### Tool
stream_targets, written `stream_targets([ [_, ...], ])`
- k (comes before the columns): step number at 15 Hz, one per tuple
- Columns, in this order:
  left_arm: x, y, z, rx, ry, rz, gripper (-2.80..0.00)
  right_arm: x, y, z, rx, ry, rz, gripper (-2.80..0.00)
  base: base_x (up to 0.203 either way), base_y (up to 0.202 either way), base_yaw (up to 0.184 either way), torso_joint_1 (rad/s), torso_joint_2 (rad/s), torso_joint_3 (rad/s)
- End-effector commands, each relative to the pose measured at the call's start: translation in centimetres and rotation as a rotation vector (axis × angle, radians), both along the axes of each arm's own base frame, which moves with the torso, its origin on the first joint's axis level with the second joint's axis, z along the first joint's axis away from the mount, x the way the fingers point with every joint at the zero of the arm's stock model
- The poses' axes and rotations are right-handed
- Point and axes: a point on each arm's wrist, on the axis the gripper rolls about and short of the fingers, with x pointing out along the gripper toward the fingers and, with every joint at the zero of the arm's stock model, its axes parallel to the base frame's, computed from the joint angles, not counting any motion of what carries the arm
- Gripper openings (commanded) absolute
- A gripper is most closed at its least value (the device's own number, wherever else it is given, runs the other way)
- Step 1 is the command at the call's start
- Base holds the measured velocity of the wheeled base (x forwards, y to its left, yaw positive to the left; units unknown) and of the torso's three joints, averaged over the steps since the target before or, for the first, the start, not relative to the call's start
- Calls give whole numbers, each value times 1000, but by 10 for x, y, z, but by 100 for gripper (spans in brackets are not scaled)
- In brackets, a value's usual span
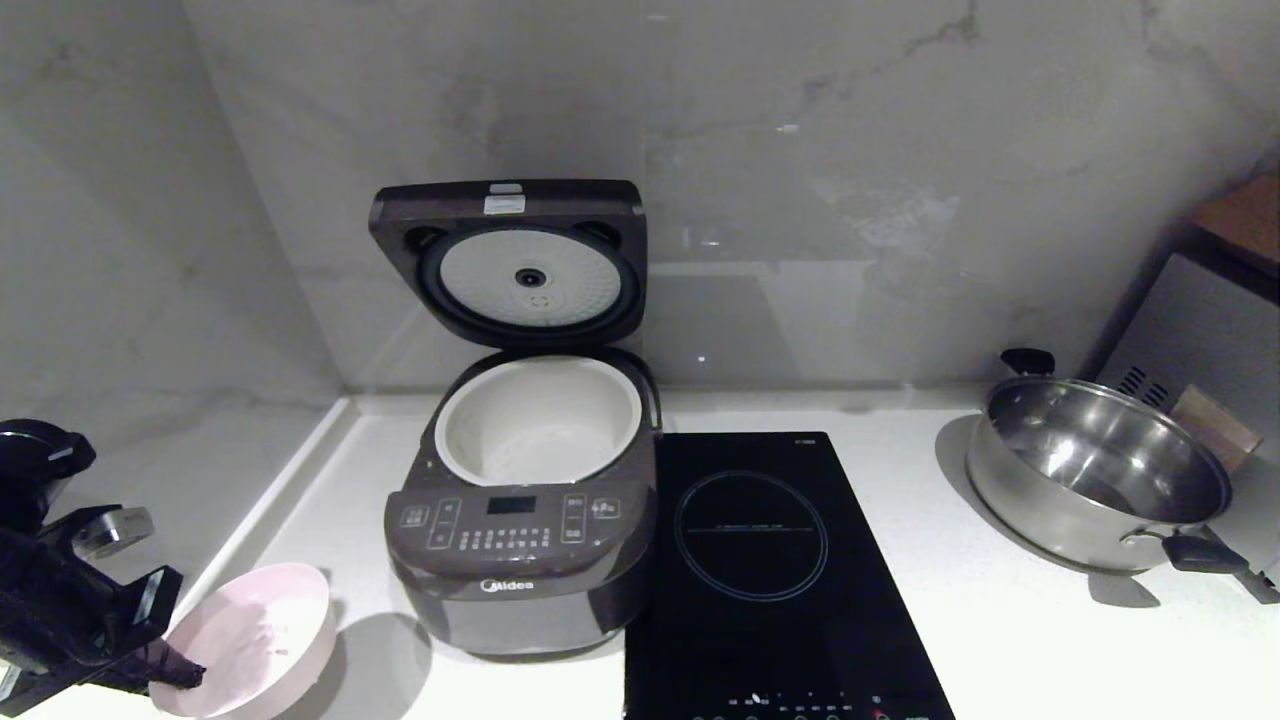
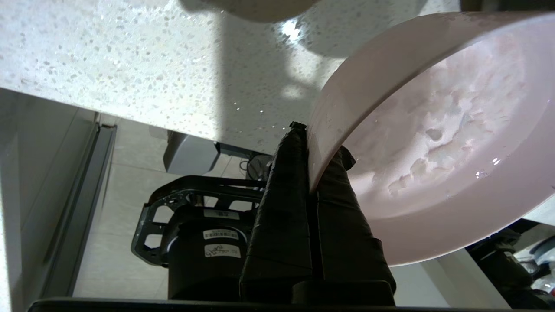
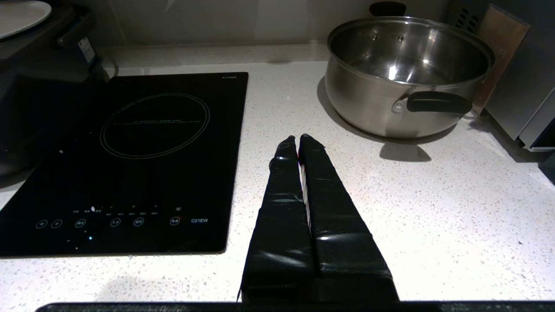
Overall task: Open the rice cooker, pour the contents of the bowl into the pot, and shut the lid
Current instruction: Pour the water from the bowl into the rice cooker
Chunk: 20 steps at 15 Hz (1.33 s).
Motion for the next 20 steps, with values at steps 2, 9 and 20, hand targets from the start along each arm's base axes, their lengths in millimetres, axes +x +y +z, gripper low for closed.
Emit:
stream_targets([
  [2,17,-10,7,-1,-8,-22,-280,0,0,0,0,0,0,-280,0,0,0,0,0,0],
  [9,43,-19,24,1,-29,-35,-280,0,0,0,0,0,0,-280,0,0,0,0,0,0],
  [20,84,-38,61,-5,-47,-97,-280,0,0,0,0,0,0,-280,0,0,0,0,0,0],
])
